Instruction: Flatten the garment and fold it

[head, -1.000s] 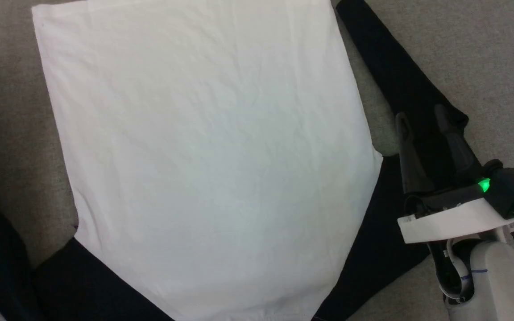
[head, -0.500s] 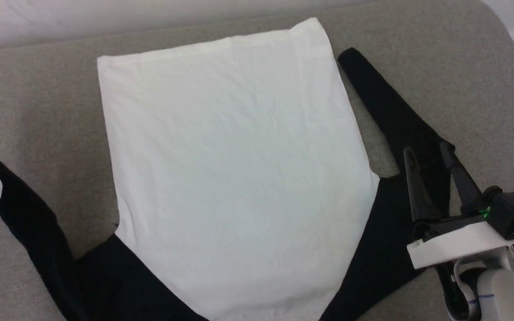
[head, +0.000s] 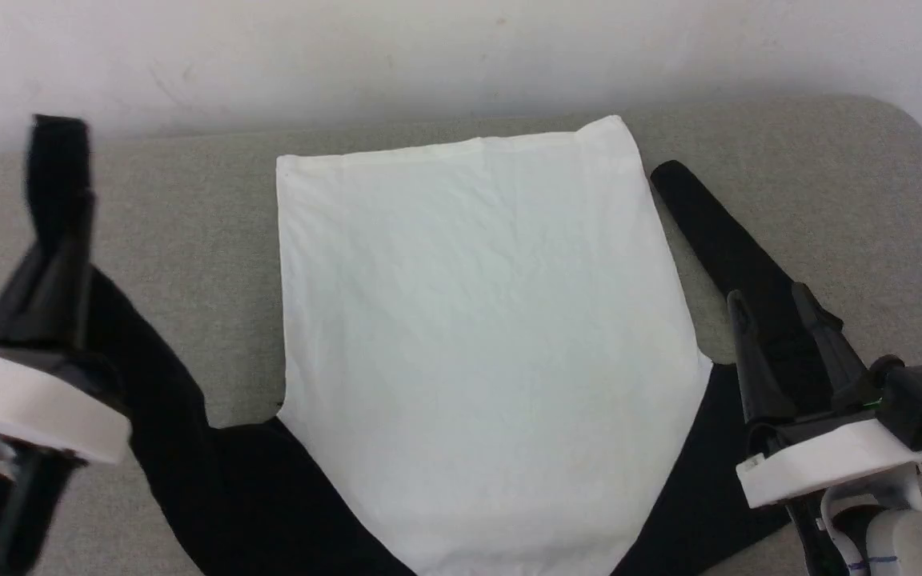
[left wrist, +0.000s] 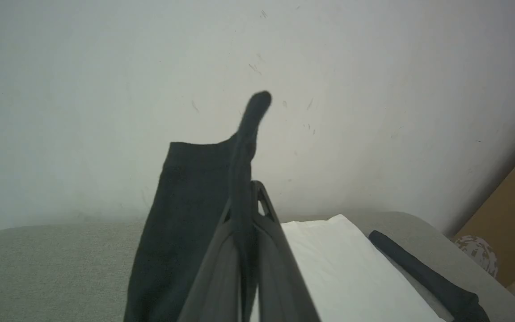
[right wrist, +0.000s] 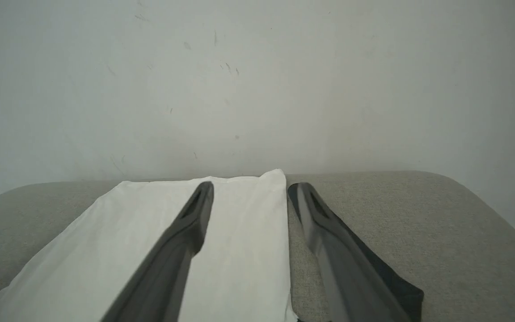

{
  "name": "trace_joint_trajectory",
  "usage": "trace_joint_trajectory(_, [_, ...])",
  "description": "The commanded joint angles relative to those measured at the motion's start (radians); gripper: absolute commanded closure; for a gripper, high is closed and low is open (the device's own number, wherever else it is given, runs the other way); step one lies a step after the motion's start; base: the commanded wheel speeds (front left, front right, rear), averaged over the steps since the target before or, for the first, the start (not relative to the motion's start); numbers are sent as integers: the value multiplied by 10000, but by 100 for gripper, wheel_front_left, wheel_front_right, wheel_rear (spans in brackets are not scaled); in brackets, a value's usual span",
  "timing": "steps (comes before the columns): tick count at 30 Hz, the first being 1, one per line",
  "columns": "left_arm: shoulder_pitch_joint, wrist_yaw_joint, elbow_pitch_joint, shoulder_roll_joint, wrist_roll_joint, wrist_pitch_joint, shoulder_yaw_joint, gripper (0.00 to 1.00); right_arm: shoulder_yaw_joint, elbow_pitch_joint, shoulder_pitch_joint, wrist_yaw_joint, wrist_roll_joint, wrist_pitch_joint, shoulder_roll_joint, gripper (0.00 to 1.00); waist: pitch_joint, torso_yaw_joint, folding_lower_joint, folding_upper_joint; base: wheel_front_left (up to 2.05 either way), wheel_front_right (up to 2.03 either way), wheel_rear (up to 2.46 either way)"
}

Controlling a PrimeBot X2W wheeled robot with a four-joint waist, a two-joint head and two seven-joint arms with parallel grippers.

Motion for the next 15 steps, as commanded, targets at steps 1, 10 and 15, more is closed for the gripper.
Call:
trace_joint_trajectory(1, [142,43,-433,-205,129,132,-532,100,6,-84,123,-19,-37,68,11,0,-208,161,2,0,0,0,0])
trace_joint_trajectory(10, [-478,-317,41,-1924,902,242,-4086,100,148,-173,147,-19,54,188,11,0,-128,-11,2,0,0,0,0])
trace_joint_trajectory(15, [-931,-859,1760,-2933,1230,173,-5764,100,123,-225,95,-19,54,215,11,0,41,-135,2,0,0,0,0])
